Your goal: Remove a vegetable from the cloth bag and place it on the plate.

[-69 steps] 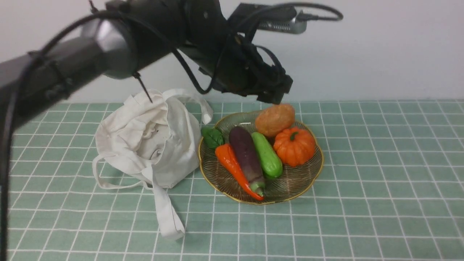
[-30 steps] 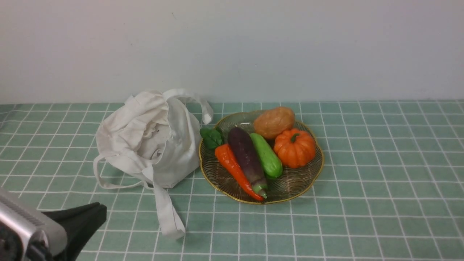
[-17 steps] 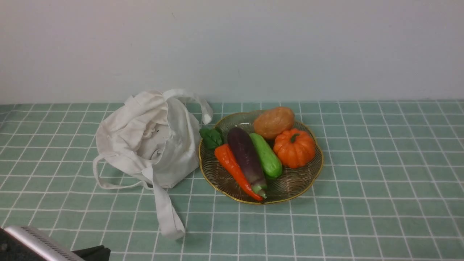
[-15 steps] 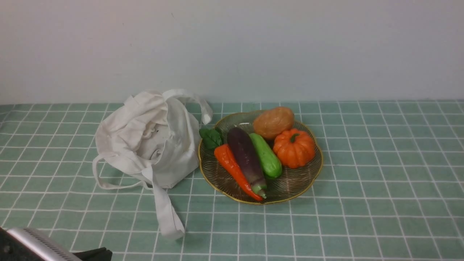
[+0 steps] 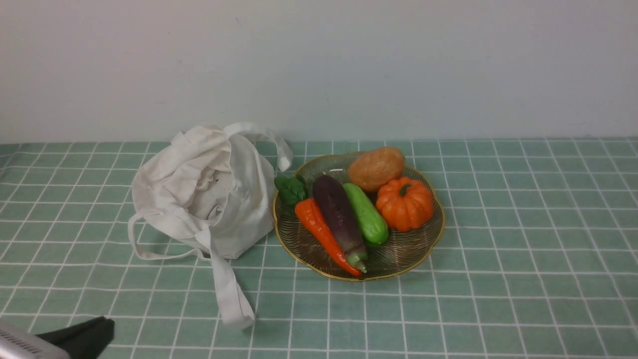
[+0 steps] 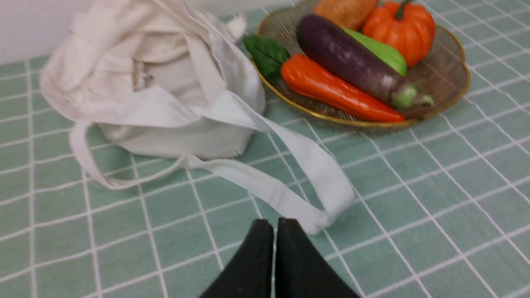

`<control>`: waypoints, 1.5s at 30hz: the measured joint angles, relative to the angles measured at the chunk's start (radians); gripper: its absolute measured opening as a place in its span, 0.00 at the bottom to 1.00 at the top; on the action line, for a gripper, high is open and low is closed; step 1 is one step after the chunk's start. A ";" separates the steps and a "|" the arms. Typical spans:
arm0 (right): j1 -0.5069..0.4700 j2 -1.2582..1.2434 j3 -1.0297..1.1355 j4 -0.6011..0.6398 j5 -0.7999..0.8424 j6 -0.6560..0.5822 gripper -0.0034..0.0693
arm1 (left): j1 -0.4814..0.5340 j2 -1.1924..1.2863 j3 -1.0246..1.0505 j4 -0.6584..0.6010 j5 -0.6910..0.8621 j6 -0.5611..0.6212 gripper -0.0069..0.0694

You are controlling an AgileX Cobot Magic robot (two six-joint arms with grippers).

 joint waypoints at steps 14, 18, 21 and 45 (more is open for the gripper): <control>0.000 0.000 0.000 0.000 0.000 0.000 0.03 | 0.432 -0.337 0.238 0.003 0.008 -0.009 0.08; 0.000 0.000 0.000 0.000 0.000 0.000 0.03 | 0.433 -0.338 0.238 0.011 0.013 -0.010 0.08; 0.000 0.000 0.000 0.000 0.000 0.000 0.03 | 0.426 -0.338 0.239 0.015 0.031 -0.010 0.08; 0.000 0.000 0.000 0.000 0.000 0.000 0.03 | 0.330 -0.338 0.239 0.028 0.044 -0.011 0.08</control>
